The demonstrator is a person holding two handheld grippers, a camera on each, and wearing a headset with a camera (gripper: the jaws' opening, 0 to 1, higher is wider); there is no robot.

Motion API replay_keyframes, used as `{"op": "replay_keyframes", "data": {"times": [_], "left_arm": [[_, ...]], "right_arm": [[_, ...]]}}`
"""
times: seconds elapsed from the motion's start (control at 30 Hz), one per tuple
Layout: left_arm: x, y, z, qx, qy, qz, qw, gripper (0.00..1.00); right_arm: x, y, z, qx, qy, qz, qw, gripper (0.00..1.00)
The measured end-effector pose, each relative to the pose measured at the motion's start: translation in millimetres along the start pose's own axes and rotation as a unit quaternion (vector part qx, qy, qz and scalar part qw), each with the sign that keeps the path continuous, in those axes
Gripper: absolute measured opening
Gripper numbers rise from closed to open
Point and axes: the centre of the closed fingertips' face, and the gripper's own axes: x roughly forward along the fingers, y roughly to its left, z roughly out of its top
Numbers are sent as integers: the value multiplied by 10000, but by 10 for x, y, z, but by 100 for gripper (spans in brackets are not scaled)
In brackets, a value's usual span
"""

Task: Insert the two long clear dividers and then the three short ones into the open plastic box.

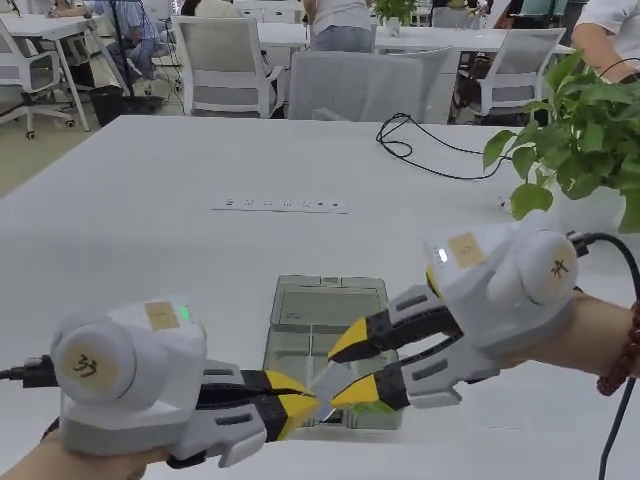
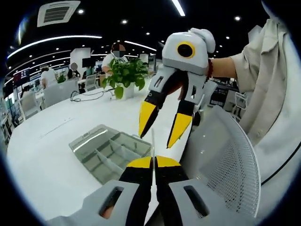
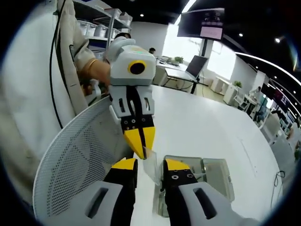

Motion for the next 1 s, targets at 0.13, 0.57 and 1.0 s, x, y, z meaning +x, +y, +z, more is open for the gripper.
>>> {"op": "replay_keyframes", "data": {"times": [0.13,0.57,1.0], "left_arm": [[-13,-84,35,156,-61,-318,9994,0],[-55,-275,41,528,-109,-1047,9930,0],[-60,-323,67,576,-177,-1251,9903,0]], "right_arm": [[-6,63,-2,128,-71,273,9995,20],[3,299,32,475,-292,1045,9930,12],[32,360,24,550,-358,1254,9899,4]]}}
